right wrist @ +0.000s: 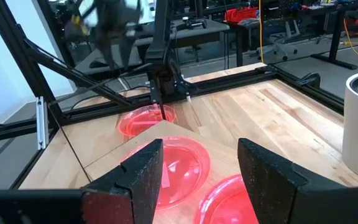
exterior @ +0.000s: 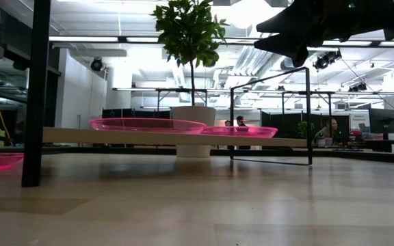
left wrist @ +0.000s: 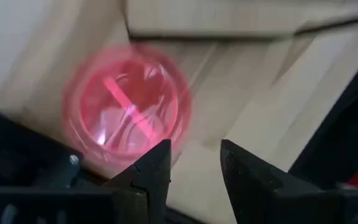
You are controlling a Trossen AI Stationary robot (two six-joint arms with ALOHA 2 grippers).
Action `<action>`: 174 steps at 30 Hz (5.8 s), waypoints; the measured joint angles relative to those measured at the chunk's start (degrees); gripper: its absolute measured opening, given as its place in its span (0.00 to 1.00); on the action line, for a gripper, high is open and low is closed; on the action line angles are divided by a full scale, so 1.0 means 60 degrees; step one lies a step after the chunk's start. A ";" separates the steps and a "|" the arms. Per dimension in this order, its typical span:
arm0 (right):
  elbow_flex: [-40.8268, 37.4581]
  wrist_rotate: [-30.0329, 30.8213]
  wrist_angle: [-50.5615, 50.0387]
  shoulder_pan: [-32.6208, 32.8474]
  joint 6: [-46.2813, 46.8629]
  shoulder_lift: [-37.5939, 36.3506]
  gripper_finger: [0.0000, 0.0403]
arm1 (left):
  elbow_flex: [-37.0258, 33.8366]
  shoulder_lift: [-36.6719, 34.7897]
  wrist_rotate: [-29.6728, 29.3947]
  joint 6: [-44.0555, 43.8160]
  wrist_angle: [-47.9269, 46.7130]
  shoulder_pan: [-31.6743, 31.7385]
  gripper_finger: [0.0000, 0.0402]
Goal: Place and stack plates onto a shelf
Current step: Stack the pink plate on top of the pink plate on the shelf, then return to Home Position
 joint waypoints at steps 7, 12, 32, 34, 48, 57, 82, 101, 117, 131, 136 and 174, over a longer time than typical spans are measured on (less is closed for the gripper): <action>0.0000 0.0000 0.0004 0.0000 0.0002 0.0000 0.48 | -0.1274 0.1931 0.0135 -0.0484 0.2465 -0.1720 0.32; 0.0000 0.0000 0.0002 0.0001 -0.0001 0.0000 0.48 | -0.1337 0.3318 -0.0172 -0.0291 0.3722 -0.2570 0.32; 0.0000 0.0044 -0.0421 -0.0002 0.0428 0.0000 0.48 | -0.1330 0.6540 -0.2053 -0.0485 0.2697 -0.3770 0.32; 0.0000 0.0044 -0.0428 -0.0002 0.0432 0.0000 0.48 | -0.1330 0.6742 -0.2096 -0.0485 0.2601 -0.3766 0.32; 0.0000 0.0031 -0.0399 -0.0002 0.0464 0.0000 0.48 | -0.1416 0.7213 -0.1857 -0.1043 0.2468 -0.3644 0.20; 0.0000 -0.0007 -0.0388 -0.0002 0.0468 0.0000 0.48 | -0.1097 0.7042 -0.1210 -0.0908 0.2051 -0.3306 0.01; 0.0000 -0.0004 -0.0377 -0.0002 0.0548 0.0000 0.48 | 0.6396 0.4224 -0.0331 0.0896 -0.0686 -0.2422 0.00; 0.0000 -0.0004 -0.0387 0.0002 0.0549 0.0000 0.48 | 0.7073 0.4712 -0.2494 0.8400 -0.0255 0.1282 0.00; 0.0004 0.0000 -0.0468 0.0002 0.0480 0.0004 0.48 | 0.3934 0.6816 -0.1437 1.1087 0.3197 0.2904 0.00; -0.0005 -0.0015 -0.0544 0.0002 0.0585 0.0022 0.48 | 0.3948 0.7107 -0.1693 0.9814 0.2809 0.2184 0.00; -0.0007 -0.0033 -0.0526 0.0005 0.0577 0.0025 0.48 | 0.3948 0.7109 -0.1627 0.9161 0.2144 0.2190 0.00; -0.0007 0.0004 -0.0469 0.0002 0.0559 0.0011 0.48 | 0.5552 0.7102 -0.1815 0.9359 0.2570 0.2194 0.32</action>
